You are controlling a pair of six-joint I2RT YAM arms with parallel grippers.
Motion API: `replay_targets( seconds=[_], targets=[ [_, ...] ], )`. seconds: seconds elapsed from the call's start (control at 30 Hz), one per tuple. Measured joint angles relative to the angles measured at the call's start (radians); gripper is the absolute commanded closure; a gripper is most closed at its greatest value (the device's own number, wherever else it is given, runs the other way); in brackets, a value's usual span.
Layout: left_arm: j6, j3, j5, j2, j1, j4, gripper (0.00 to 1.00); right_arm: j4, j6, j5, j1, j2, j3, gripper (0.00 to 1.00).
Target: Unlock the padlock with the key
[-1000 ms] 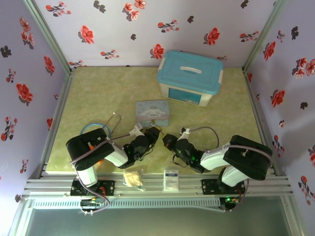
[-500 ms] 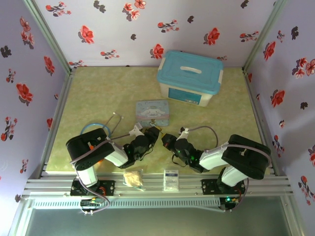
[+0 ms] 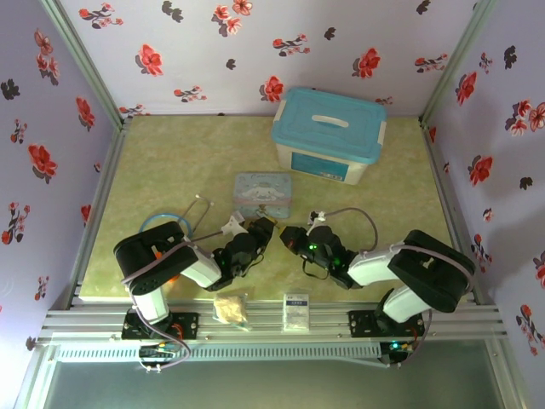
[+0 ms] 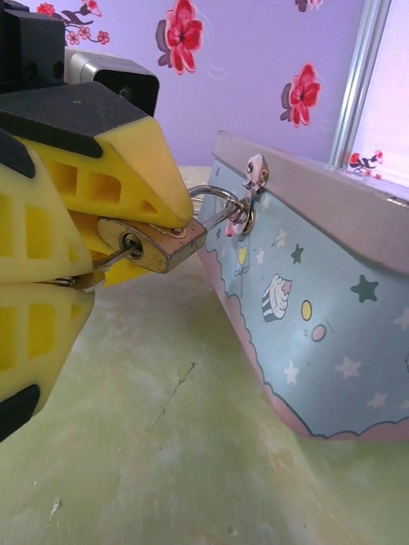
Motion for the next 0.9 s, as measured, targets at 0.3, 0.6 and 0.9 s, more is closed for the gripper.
replay_targets(
  seconds=[0.3,0.6,0.9],
  targets=[
    [0.0,0.01,0.014,0.006,0.0,0.002,1.0,-0.023,-0.018,-0.177,-0.092,-0.029,-0.006,1.0],
    [0.0,0.014,0.026,0.016,0.0,0.008,1.0,-0.028,-0.018,-0.266,-0.137,-0.029,-0.007,1.0],
    [-0.001,0.026,0.028,0.032,0.005,0.021,1.0,0.128,0.005,-0.28,-0.148,0.051,-0.036,1.0]
  ],
)
